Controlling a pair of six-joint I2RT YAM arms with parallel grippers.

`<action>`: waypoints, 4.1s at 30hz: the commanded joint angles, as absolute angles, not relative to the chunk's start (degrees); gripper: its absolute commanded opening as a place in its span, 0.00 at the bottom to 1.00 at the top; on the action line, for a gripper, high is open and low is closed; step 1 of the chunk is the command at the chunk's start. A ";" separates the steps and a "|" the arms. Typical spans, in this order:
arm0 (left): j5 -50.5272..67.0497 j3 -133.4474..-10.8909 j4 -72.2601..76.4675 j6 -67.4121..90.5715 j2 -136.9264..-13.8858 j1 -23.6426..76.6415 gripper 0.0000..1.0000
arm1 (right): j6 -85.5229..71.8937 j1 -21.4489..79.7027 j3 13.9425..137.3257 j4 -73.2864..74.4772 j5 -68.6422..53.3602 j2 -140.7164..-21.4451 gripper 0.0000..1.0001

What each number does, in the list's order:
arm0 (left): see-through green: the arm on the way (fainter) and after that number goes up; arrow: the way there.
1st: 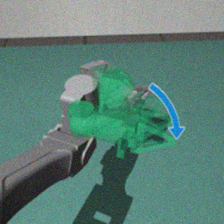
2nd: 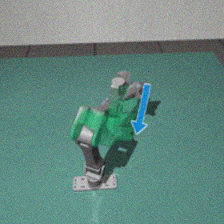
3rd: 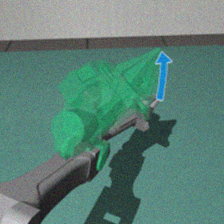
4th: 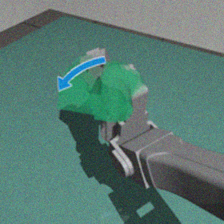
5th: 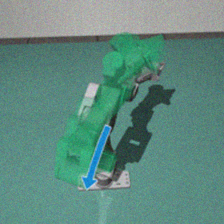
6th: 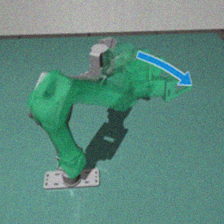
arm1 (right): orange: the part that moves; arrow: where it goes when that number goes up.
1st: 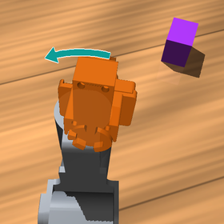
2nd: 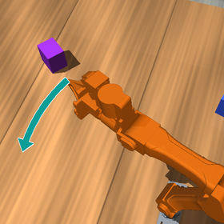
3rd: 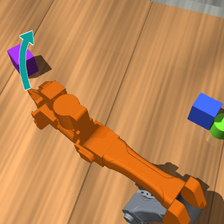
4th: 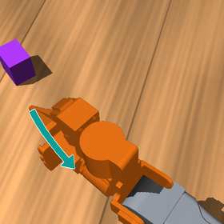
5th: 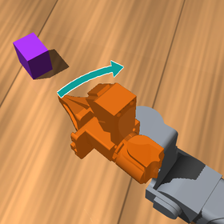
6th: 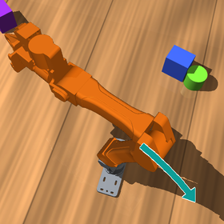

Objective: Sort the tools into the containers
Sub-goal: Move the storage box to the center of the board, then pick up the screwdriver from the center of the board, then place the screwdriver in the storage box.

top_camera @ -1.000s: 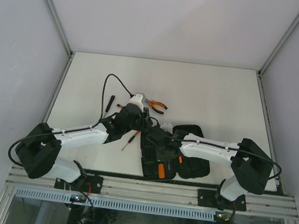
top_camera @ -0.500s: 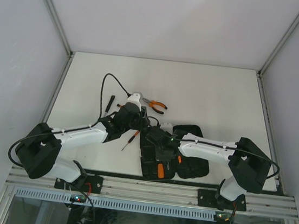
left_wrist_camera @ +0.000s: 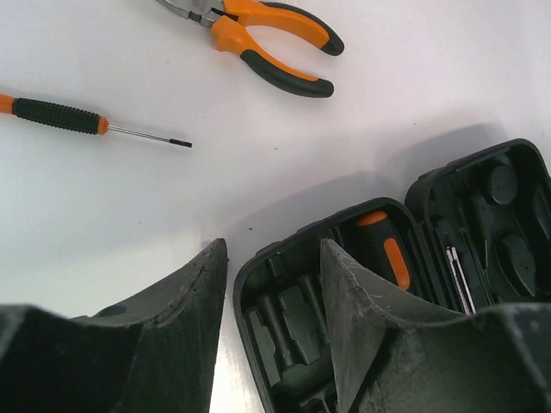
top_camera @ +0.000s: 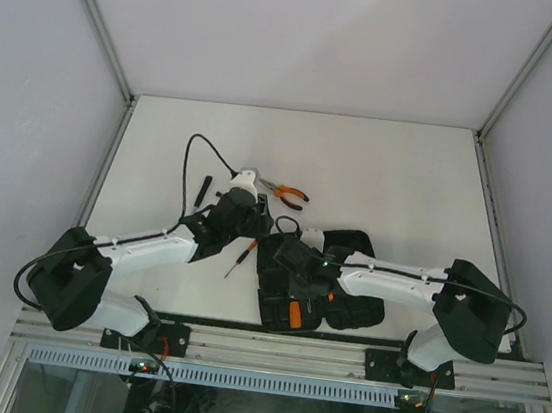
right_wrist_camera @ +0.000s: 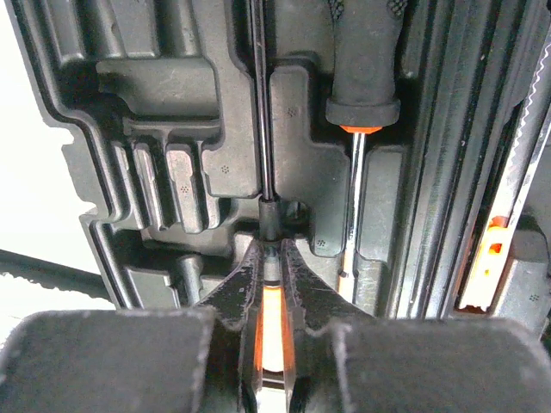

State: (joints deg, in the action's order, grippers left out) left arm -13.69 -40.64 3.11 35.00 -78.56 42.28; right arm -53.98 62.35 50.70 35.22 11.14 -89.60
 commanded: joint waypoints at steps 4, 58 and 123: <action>-16.34 -41.84 3.74 35.60 -75.26 41.70 0.53 | -51.71 57.04 45.64 43.65 19.98 -87.72 0.08; -10.24 -43.53 -24.35 29.52 -83.72 42.47 0.51 | -54.64 64.59 28.92 38.47 23.31 -40.26 0.57; 8.78 -27.14 38.82 37.08 -63.32 50.71 0.00 | -35.34 47.46 35.77 -12.13 0.36 -53.07 0.41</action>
